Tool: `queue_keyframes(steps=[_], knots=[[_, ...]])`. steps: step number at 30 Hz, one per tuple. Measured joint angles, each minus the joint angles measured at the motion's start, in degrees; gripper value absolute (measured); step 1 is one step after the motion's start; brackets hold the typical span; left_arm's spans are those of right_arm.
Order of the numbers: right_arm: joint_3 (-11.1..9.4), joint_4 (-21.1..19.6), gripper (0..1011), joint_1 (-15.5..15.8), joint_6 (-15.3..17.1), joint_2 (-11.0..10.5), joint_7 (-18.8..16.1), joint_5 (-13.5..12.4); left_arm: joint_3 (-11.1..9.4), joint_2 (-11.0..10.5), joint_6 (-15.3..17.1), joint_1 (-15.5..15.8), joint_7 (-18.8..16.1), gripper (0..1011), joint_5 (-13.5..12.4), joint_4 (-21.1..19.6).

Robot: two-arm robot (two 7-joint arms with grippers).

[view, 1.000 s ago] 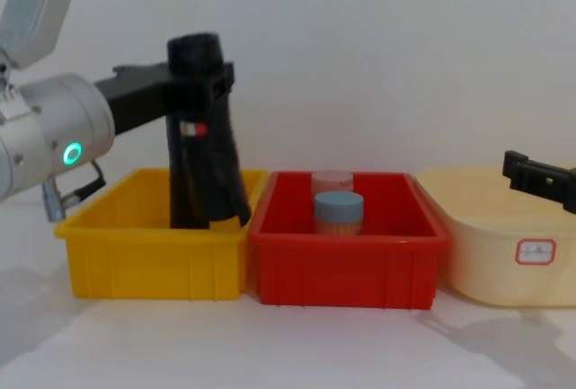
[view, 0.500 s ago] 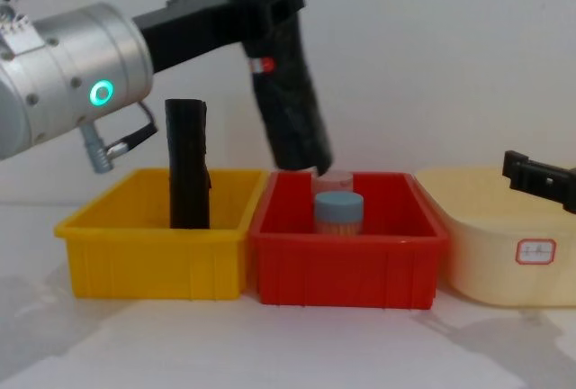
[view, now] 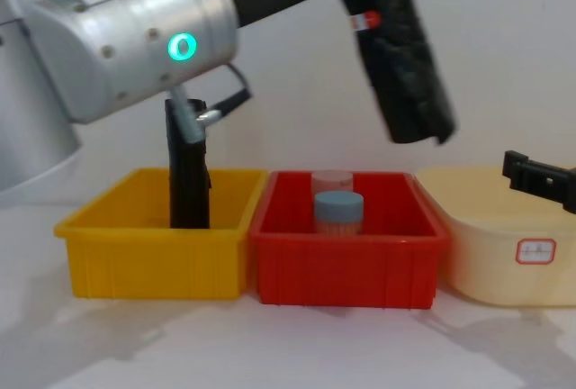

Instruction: Pick up the garbage bag with the one hand and transfer it to the other hand.

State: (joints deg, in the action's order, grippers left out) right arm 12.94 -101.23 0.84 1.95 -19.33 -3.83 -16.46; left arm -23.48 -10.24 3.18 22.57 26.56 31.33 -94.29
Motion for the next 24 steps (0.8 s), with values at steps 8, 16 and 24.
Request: queue_keyframes(steps=[8, 16, 24], knots=[[0.00, 0.00, 1000, 0.00, 0.00, 0.00, 0.00, 0.00, -3.04, 3.69, 3.19, 2.67, 1.79, 365, 3.40, 3.35], [0.00, 0.00, 1000, 0.00, 0.00, 0.00, 0.00, 0.00, -5.35, 6.21, 4.78, 4.85, 2.75, 365, 5.21, 6.30], [0.00, 0.00, 1000, 0.00, 0.00, 0.00, 0.00, 0.00, -6.50, 7.22, 5.09, 6.01, 3.30, 365, 6.09, 7.54]])
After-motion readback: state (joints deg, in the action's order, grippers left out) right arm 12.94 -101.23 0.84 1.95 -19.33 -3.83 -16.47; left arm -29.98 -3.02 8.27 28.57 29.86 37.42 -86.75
